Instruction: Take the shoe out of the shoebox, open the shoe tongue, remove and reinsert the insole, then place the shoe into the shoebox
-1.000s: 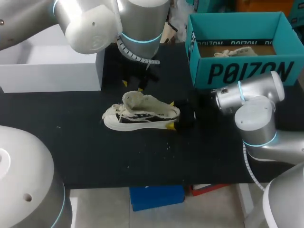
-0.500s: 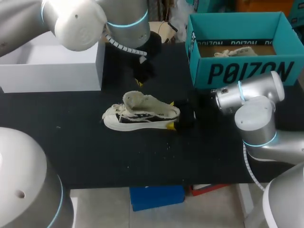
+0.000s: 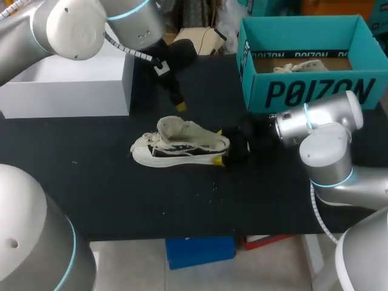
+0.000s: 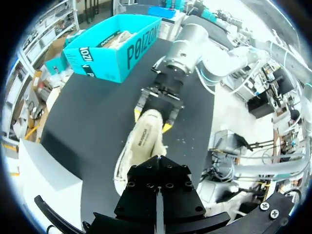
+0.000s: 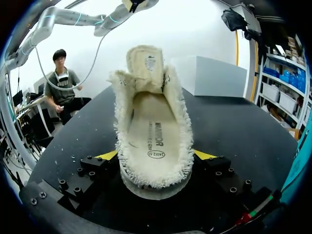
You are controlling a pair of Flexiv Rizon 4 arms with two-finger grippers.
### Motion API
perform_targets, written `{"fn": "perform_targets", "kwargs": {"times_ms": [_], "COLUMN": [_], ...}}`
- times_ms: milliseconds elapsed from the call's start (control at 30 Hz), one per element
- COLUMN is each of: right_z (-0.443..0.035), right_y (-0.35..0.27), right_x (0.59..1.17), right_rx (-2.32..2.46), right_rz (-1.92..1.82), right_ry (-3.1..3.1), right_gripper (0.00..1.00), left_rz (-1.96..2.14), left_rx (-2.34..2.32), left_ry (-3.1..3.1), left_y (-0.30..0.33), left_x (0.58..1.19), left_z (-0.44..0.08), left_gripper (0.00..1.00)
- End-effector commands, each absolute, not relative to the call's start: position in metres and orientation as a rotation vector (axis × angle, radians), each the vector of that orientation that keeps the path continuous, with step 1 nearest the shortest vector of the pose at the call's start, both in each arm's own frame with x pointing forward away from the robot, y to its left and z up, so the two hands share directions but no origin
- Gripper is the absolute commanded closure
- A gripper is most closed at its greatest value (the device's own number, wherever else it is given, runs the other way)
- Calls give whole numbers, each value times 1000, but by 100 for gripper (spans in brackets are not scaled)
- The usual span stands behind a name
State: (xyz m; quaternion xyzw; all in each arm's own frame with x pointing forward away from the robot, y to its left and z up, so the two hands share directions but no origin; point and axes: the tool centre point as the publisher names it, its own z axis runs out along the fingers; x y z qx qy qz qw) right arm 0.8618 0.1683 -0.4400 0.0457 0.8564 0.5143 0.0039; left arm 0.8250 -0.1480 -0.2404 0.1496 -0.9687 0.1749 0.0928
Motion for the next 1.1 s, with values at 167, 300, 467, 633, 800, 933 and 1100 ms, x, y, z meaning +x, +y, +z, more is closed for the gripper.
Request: {"fn": "perform_targets", "kwargs": {"times_ms": [167,300,467,633,800,933,1100], "right_z": [-442,-442,-442,-442,-442,-442,-442], "right_y": [167,167,167,167,167,167,167], "right_x": [862,862,862,862,862,862,862], "right_rx": [145,145,145,145,145,145,145], "right_rz": [1611,1611,1611,1611,1611,1611,1611], "right_ry": [2684,2684,2684,2684,2684,2684,2684], "right_gripper": [100,100,100,100,100,100,100], "left_rz": [375,375,276,266,229,235,242], "left_rx": [-93,-93,-95,-51,-28,-37,-41], "left_ry": [-2661,-2661,-2785,-2858,-2884,-2877,-2871], "left_y": [-157,-157,-155,-154,-156,-156,-153], "left_x": [830,830,830,832,832,832,836], "left_z": [-244,-244,-251,-259,-269,-282,-300], "left_gripper": [100,100,100,100,100,100,100]}}
